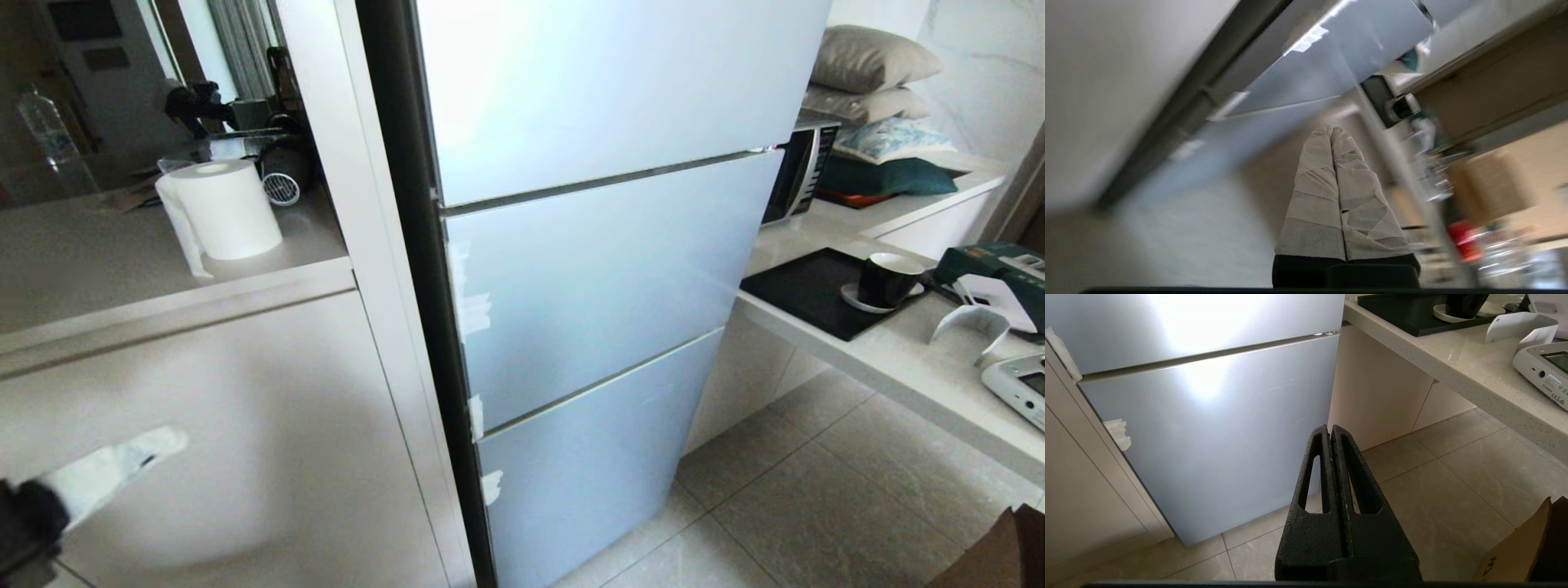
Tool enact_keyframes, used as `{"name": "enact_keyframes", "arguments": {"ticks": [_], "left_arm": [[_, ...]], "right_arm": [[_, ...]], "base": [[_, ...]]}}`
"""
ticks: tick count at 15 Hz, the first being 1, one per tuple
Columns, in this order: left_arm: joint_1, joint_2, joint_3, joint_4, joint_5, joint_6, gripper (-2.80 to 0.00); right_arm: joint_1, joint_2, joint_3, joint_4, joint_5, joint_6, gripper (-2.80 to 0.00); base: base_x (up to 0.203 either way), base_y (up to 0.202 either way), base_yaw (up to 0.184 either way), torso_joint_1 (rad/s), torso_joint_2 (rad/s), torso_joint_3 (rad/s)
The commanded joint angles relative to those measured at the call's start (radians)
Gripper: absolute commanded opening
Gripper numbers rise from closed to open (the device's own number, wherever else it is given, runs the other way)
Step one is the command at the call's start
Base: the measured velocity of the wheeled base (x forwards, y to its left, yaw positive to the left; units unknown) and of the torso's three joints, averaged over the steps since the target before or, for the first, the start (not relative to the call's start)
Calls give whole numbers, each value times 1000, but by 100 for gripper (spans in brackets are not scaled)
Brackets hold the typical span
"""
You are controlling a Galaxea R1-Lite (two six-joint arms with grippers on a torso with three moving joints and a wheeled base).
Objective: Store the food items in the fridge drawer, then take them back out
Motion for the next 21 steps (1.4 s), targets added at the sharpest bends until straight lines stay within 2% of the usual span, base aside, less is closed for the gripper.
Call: {"name": "enact_keyframes", "arguments": {"ticks": [1, 3, 5, 7, 9, 11, 14, 21], "left_arm": [[-26, 396, -22, -227, -12, -56, -280], [-85, 575, -50, -406, 16, -53, -280], [-182, 729, -130, -519, 154, -49, -280], [-243, 822, -254, -572, 319, -56, -280], [-258, 853, -332, -587, 390, -94, -280], [-263, 877, -388, -589, 450, -103, -280], [-276, 929, -471, -589, 504, -107, -280], [-329, 1026, -626, -586, 505, -106, -280]], "right_arm": [[0, -2, 0, 0, 0, 0, -280], [1, -2, 0, 0, 0, 0, -280], [0, -2, 0, 0, 0, 0, -280], [1, -2, 0, 0, 0, 0, -280], [0, -1, 0, 0, 0, 0, -280], [1, -2, 0, 0, 0, 0, -280], [1, -2, 0, 0, 0, 0, -280], [1, -2, 0, 0, 0, 0, -280]], "base": [[0, 0, 0, 0, 0, 0], [0, 0, 0, 0, 0, 0], [0, 0, 0, 0, 0, 0], [0, 0, 0, 0, 0, 0], [0, 0, 0, 0, 0, 0], [0, 0, 0, 0, 0, 0], [0, 0, 0, 0, 0, 0], [0, 0, 0, 0, 0, 0]]}}
